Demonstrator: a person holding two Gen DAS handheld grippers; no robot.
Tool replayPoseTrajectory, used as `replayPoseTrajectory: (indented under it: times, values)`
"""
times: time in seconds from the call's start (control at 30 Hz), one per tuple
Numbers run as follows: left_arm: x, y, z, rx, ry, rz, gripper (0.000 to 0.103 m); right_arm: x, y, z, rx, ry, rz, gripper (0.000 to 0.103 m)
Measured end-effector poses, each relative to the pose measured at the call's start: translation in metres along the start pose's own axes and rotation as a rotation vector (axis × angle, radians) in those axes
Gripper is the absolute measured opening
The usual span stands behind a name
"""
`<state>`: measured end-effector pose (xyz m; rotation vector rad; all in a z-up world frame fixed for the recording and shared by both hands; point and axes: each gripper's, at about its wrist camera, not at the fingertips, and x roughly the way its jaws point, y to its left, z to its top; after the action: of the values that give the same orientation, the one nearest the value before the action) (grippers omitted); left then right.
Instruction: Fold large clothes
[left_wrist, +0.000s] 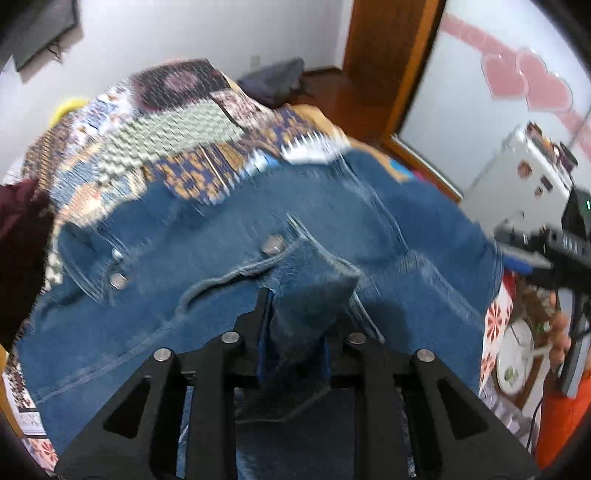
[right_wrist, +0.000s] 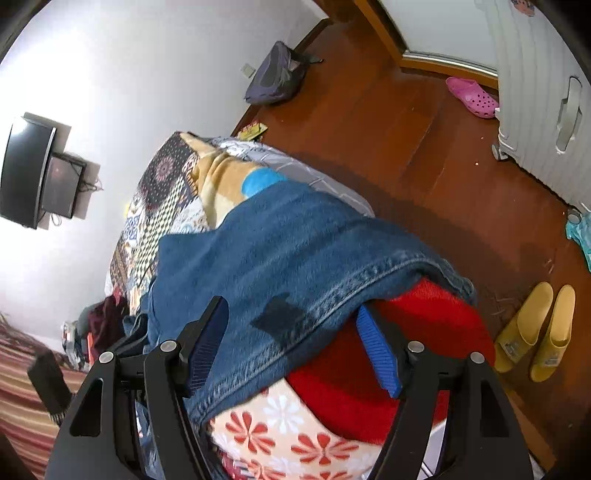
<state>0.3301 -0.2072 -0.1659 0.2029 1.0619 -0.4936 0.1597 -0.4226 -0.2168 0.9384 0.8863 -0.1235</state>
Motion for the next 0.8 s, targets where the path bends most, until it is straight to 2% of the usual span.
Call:
replayPoseTrajectory:
  times: [0.03,0.07,0.1,0.17,0.37,0.47,0.57,0.67,0.8]
  values:
    - [-0.001,-0.003,-0.001,0.013,-0.008,0.014,0.026,0.003,0.000,0.001,0.000,-0.010,-0.010,0.061]
    - [-0.004,-0.004,-0.001,0.018,-0.012,0.019,0.033,0.005,-0.001,0.003,0.004,-0.017,-0.021,0.054]
    - [-0.007,-0.005,-0.001,0.017,-0.015,0.003,0.045,0.007,-0.001,0.005,0.011,-0.021,-0.033,0.046]
    - [-0.016,-0.002,-0.002,0.002,-0.030,-0.050,0.056,0.011,-0.002,0.008,0.023,-0.032,-0.061,0.033]
    - [-0.050,0.004,-0.004,0.001,-0.100,-0.021,0.058,0.004,0.014,0.008,-0.024,-0.091,-0.124,0.013]
    - [-0.068,0.015,-0.007,-0.005,-0.150,0.024,0.060,-0.007,0.033,0.008,-0.082,-0.134,-0.135,0.010]
    - [-0.083,0.029,-0.010,-0.002,-0.202,0.090,0.063,-0.023,0.060,0.010,-0.149,-0.182,-0.101,0.009]
    - [-0.100,0.048,-0.017,-0.019,-0.248,0.118,0.068,-0.037,0.096,0.009,-0.238,-0.215,-0.030,0.009]
    - [-0.117,0.073,-0.026,-0.059,-0.284,0.165,0.069,-0.045,0.151,-0.005,-0.372,-0.224,0.064,0.007]
